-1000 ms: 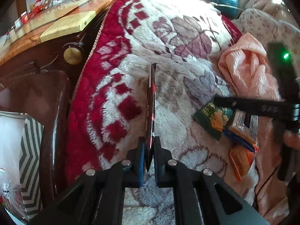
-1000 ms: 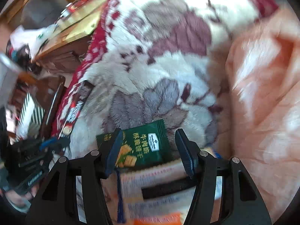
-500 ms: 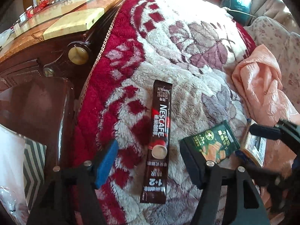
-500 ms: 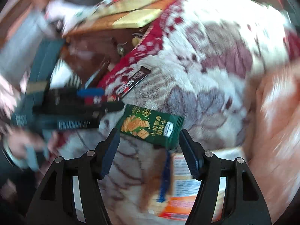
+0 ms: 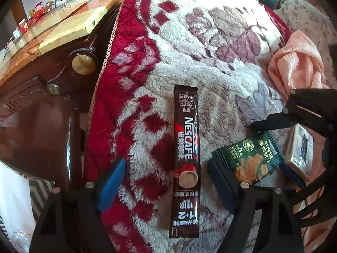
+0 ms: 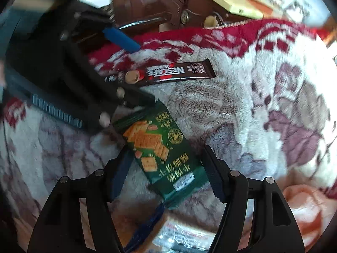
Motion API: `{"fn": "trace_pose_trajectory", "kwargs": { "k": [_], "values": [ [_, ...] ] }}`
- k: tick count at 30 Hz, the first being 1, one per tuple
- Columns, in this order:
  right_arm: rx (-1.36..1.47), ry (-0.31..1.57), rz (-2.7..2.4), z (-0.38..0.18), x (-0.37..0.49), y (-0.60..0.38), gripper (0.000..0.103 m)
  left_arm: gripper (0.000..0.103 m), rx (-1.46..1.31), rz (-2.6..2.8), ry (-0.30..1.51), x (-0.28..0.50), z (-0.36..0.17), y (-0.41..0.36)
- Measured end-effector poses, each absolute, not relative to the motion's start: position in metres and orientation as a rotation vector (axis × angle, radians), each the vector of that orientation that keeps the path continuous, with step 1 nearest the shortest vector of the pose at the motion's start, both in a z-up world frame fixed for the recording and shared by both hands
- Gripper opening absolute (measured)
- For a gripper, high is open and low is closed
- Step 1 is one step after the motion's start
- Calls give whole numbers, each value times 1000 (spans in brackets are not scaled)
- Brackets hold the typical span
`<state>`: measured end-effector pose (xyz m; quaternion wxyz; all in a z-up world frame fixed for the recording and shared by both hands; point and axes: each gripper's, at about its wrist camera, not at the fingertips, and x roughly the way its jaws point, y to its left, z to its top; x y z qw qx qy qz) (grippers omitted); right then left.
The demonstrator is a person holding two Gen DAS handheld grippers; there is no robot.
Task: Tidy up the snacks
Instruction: 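Grasp the Nescafe coffee stick with the left gripper while the right reaches the green packet, then grasp the dark green packet with the right gripper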
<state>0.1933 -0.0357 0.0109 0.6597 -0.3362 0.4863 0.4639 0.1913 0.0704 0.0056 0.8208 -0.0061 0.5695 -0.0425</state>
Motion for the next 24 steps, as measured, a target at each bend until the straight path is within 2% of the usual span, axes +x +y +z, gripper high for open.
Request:
{"fn": "trace_pose_trajectory", "kwargs": {
  "k": [1, 2, 5, 6, 7, 8, 9, 14, 21, 24],
  "values": [
    [-751, 1107, 1039, 11, 193, -36, 62, 79, -10, -88, 1210, 191, 5, 70],
    [-734, 1110, 1035, 12, 189, -38, 49, 75, -9, -93, 1206, 190, 6, 69],
    [-677, 1110, 1011, 15, 176, -46, 35, 57, -19, -92, 1188, 185, 11, 68],
    [-657, 1110, 990, 17, 171, -50, 33, 43, -27, -94, 1179, 182, 13, 68],
    [-648, 1103, 971, 19, 166, -52, 26, 28, -36, -95, 1170, 179, 16, 68],
    [-642, 1090, 954, 23, 160, -55, 12, 26, -36, -86, 1163, 175, 18, 69],
    [-617, 1085, 949, 27, 154, -59, 11, 23, -45, -84, 1158, 171, 19, 69],
    [-521, 1099, 933, 33, 124, -75, 11, 22, -93, -78, 1162, 152, 19, 74],
    [-141, 1109, 950, 52, 90, -106, 10, 22, -137, -92, 1151, 111, 27, 74],
    [-71, 1129, 940, 46, 75, -105, 10, 22, -144, -92, 1159, 92, 25, 73]
  ]
}}
